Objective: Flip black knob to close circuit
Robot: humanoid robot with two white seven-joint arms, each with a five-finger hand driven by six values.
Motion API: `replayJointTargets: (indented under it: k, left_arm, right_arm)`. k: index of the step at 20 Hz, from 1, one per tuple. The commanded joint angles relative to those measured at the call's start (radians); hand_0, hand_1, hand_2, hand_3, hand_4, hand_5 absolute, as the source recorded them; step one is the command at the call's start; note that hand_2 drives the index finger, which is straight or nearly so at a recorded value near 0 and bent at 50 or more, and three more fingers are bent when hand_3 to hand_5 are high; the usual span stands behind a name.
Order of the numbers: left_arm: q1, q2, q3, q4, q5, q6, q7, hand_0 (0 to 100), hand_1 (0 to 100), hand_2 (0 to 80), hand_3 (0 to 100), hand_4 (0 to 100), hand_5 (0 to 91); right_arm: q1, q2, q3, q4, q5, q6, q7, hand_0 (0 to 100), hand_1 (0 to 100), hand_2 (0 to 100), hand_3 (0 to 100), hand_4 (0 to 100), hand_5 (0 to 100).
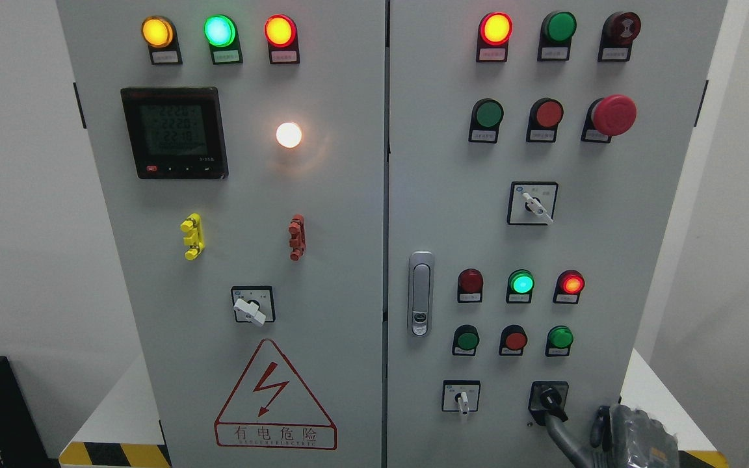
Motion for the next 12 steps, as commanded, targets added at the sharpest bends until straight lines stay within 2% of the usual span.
replayJointTargets:
  k: [1, 12]
  left_arm:
    - [0.0, 0.0, -0.021, 0.022, -0.021, -0.001, 0.001, 12, 56, 0.0, 0, 0, 0.0]
    - [0.0, 0.0, -0.021, 0.022, -0.021, -0.001, -0.001, 12, 56, 0.0, 0, 0, 0.0]
  right_arm:
    - [-0.004, 0.0, -0.008, -0.003, -0.004, 0.0, -0.004, 0, 11, 78, 94, 78, 80]
    - [-0.009, 0.0, -0.008, -0.011, -0.007, 0.0, -0.002, 0, 11, 78, 94, 78, 80]
